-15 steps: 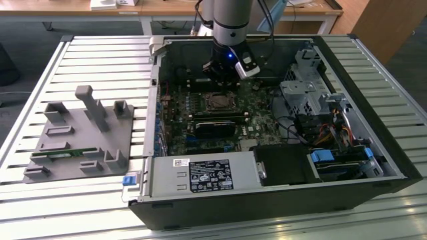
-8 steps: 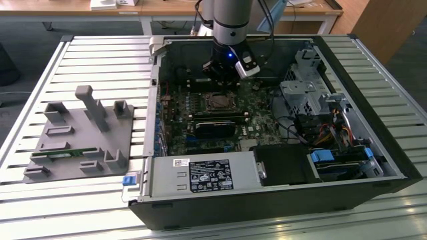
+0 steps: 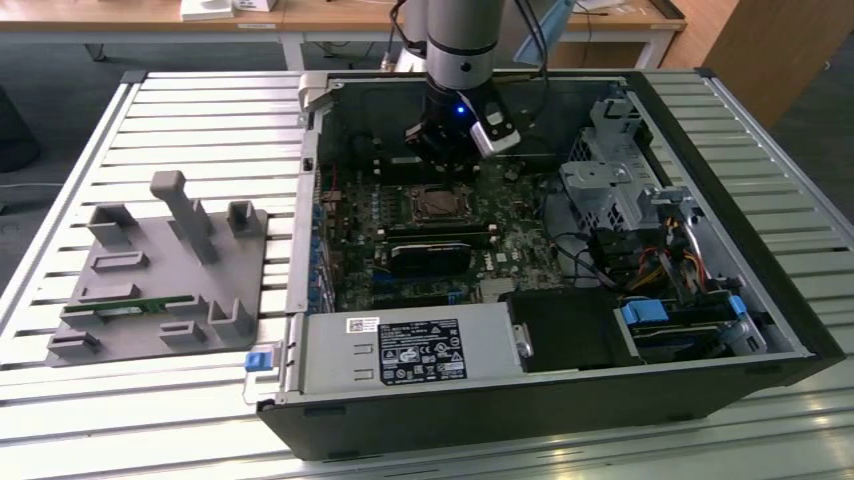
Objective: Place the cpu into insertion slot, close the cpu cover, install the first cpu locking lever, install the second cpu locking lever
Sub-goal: 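Install the first cpu locking lever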
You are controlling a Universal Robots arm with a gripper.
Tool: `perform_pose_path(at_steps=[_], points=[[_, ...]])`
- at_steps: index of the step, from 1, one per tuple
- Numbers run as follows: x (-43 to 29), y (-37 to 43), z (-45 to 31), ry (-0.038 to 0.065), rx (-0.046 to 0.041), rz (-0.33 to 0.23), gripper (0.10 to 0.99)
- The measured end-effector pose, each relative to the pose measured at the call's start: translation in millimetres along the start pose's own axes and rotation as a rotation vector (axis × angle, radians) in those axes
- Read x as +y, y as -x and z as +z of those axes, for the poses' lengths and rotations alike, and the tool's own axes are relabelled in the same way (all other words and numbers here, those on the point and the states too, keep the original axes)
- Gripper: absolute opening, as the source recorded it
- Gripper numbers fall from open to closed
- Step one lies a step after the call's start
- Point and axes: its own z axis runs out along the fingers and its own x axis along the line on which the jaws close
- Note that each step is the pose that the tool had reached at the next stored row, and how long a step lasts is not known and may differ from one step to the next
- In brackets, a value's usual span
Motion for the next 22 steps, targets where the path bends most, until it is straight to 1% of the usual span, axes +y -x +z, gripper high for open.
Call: perform_pose_path(at_steps=[5, 10, 13, 16, 18, 20, 22], points=[[0.9, 0.3, 1.8, -0.014, -0.0003, 0.000, 0.106], [2.0, 0.8, 3.8, -0.021, -0.0007, 0.000, 0.106], [2.8, 1.2, 4.8, -0.021, -0.0005, -0.001, 0.106], [3.2, 1.3, 5.3, -0.014, -0.0005, 0.000, 0.106], [3.3, 1.3, 4.9, -0.014, -0.0005, 0.000, 0.106], [3.8, 1.5, 2.9, -0.012, -0.0014, 0.000, 0.106], [4.0, 1.6, -1.9, -0.013, -0.0008, 0.000, 0.106]])
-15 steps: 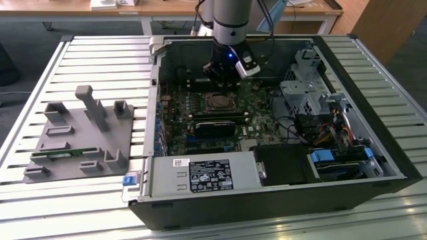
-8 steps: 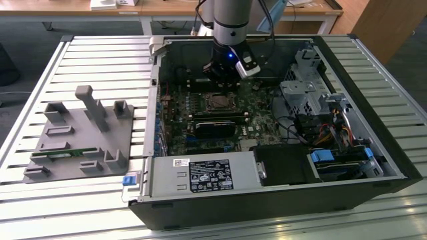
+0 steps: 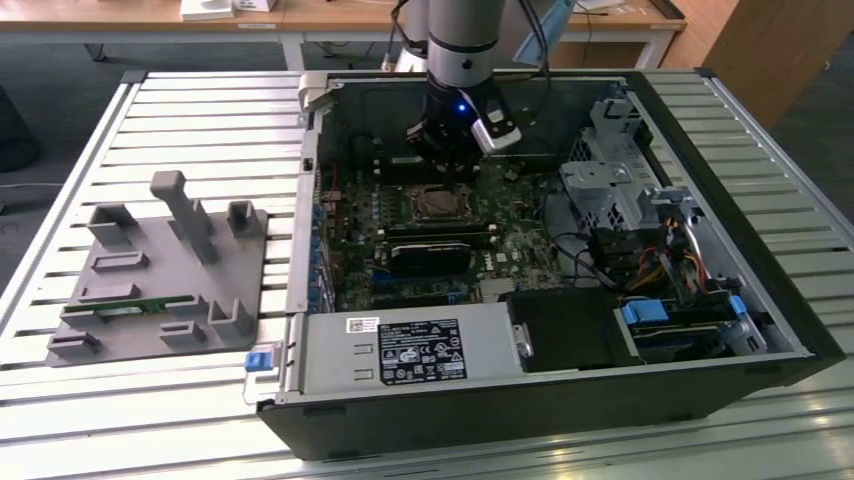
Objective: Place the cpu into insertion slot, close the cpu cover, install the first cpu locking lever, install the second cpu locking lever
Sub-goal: 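Install the first cpu locking lever, then install the second cpu locking lever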
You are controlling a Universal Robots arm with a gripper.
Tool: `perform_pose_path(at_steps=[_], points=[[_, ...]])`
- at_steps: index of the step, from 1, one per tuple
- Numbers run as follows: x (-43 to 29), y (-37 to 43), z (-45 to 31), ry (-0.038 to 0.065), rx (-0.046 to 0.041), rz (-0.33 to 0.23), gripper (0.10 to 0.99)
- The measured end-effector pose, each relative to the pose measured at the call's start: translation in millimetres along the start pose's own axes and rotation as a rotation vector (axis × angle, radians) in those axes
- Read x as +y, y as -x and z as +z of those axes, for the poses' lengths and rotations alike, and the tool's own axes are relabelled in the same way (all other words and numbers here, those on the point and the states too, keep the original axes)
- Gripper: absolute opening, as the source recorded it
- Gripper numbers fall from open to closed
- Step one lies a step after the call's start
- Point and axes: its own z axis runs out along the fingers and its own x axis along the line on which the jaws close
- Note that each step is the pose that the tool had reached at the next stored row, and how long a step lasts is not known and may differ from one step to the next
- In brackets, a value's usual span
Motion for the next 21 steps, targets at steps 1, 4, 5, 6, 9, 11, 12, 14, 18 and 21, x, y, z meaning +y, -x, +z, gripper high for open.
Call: perform_pose_path(at_steps=[1, 4, 5, 6, 9, 11, 12, 14, 18, 21], points=[[0.0, 0.0, -2.4, 0.000, 0.0002, 0.000, 0.106], [0.2, 0.1, -8.5, -0.001, 0.0003, 0.000, 0.106], [0.2, 0.1, -9.2, -0.001, 0.0003, 0.000, 0.106], [-0.1, 0.2, -9.1, 0.000, 0.0001, 0.000, 0.106], [-1.4, 0.2, -9.2, 0.000, 0.0002, 0.000, 0.106], [-2.4, 0.3, -9.3, 0.000, 0.0003, 0.000, 0.106], [-2.7, 0.3, -9.3, 0.000, 0.0003, 0.000, 0.106], [-3.1, 0.3, -9.2, 0.001, 0.0002, 0.000, 0.106], [-3.7, 0.3, -9.3, 0.001, 0.0003, 0.000, 0.106], [-4.2, 0.3, -9.3, 0.001, 0.0003, 0.000, 0.106]])
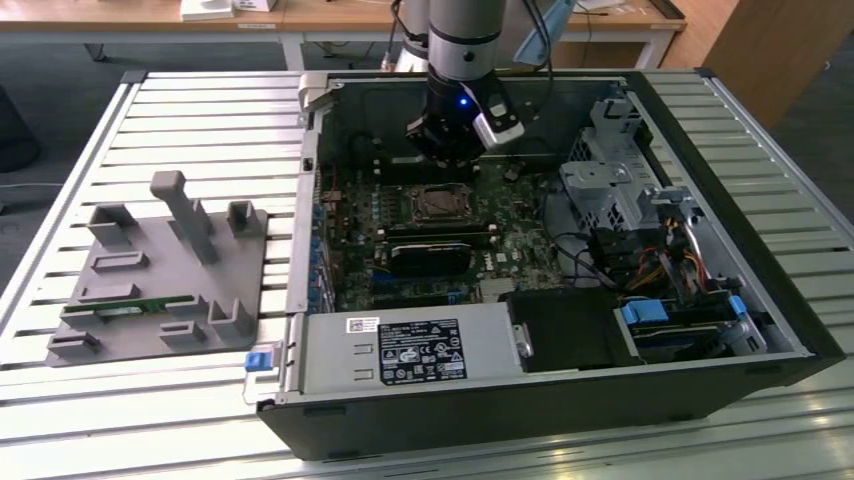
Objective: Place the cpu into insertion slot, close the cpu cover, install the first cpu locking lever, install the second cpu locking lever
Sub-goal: 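Install the second cpu locking lever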
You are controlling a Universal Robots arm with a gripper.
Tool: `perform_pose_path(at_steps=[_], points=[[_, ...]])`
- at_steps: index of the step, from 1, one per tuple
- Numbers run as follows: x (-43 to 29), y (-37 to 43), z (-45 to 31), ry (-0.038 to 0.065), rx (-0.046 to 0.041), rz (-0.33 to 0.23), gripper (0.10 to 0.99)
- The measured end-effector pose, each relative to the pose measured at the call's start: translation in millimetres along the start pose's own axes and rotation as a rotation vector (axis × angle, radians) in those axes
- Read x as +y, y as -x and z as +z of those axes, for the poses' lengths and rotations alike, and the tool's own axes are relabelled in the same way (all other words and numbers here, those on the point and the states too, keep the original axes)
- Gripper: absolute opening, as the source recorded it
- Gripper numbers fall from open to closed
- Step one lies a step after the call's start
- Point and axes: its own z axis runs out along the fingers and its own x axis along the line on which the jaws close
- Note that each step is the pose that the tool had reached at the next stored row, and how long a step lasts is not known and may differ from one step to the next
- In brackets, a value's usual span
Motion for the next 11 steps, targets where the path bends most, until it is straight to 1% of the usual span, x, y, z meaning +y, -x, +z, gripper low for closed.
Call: perform_pose_path(at_steps=[11], points=[[-3.8, 0.2, -0.1, 0.000, 0.0000, 0.000, 0.106]])
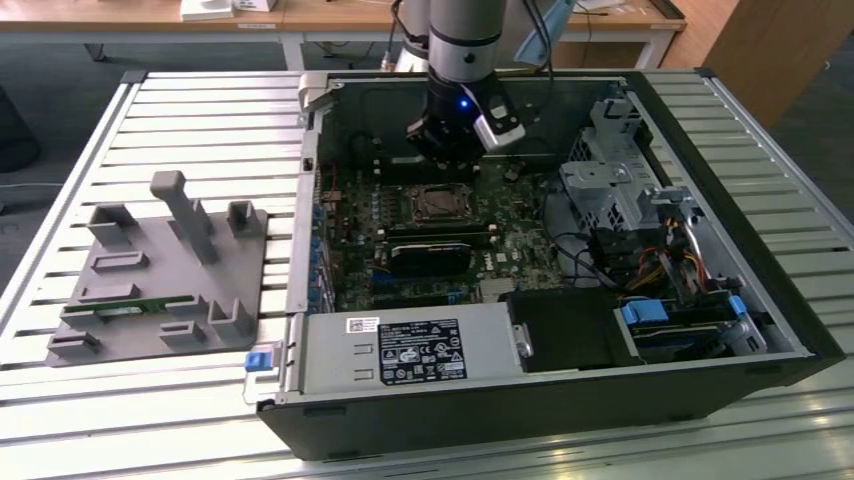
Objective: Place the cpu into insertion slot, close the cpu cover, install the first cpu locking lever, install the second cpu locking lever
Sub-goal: 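Install the second cpu locking lever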
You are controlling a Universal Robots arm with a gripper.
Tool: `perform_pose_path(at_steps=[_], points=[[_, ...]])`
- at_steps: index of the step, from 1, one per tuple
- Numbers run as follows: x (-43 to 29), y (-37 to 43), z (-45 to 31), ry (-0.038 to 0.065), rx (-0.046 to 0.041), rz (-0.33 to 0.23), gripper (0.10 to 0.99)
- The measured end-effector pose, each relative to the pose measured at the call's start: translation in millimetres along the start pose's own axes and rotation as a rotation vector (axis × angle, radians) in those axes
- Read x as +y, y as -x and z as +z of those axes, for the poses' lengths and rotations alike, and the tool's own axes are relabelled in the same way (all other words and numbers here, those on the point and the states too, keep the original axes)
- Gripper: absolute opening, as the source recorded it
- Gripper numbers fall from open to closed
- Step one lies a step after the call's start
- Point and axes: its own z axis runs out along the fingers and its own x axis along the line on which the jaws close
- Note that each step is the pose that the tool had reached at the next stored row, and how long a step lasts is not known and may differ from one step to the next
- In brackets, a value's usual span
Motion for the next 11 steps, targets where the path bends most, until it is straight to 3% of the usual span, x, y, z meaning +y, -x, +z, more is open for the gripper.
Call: perform_pose_path(at_steps=[7, 11], points=[[-3.8, 0.1, -0.2, 0.000, 0.0000, 0.000, 0.106], [-3.7, 0.3, -8.2, 0.000, -0.0001, 0.000, 0.106]])
